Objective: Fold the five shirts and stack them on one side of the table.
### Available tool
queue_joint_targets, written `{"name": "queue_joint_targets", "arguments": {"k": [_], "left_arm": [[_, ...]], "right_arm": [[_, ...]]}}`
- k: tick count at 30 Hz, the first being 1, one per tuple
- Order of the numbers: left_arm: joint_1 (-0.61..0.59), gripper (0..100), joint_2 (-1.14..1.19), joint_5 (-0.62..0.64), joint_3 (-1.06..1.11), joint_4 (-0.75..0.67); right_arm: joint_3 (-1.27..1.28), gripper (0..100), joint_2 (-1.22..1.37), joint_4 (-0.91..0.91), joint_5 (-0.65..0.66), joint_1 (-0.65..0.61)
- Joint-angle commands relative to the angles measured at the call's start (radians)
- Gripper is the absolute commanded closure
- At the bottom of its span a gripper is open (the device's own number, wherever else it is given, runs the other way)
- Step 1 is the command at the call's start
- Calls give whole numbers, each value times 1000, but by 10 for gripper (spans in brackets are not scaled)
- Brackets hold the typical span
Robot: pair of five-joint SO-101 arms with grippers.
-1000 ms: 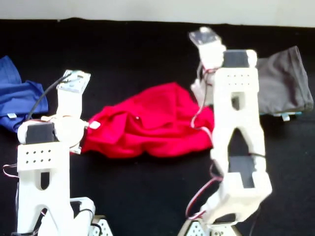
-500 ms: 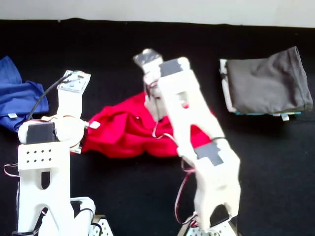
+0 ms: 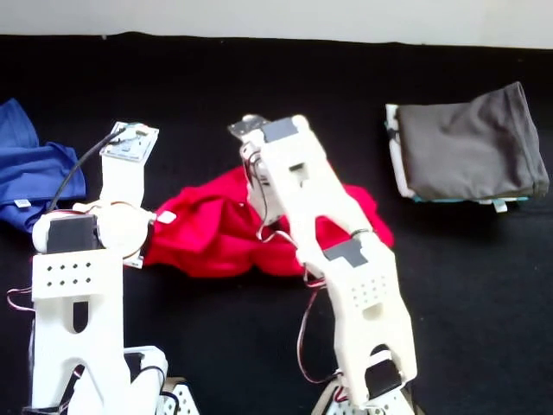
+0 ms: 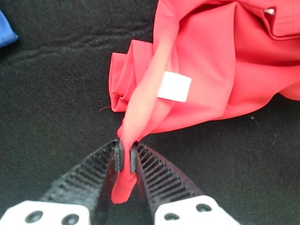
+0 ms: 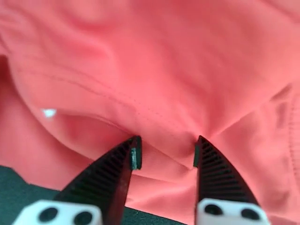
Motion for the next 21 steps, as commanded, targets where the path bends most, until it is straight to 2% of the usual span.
{"name": "queue_joint_targets", "arguments": {"k": [1, 6, 14, 21], "left_arm": [[13, 991, -8, 6, -5, -15], [16, 991, -8, 6, -5, -21], [16, 991, -8, 6, -4, -21], [12, 991, -8, 6, -4, -17]], "right_arm": [[-77, 815, -48, 16, -11, 68], [-90, 814, -48, 21, -11, 90], [-73, 814, 44, 2, -12, -5], [-73, 817, 97, -5, -9, 5]]}}
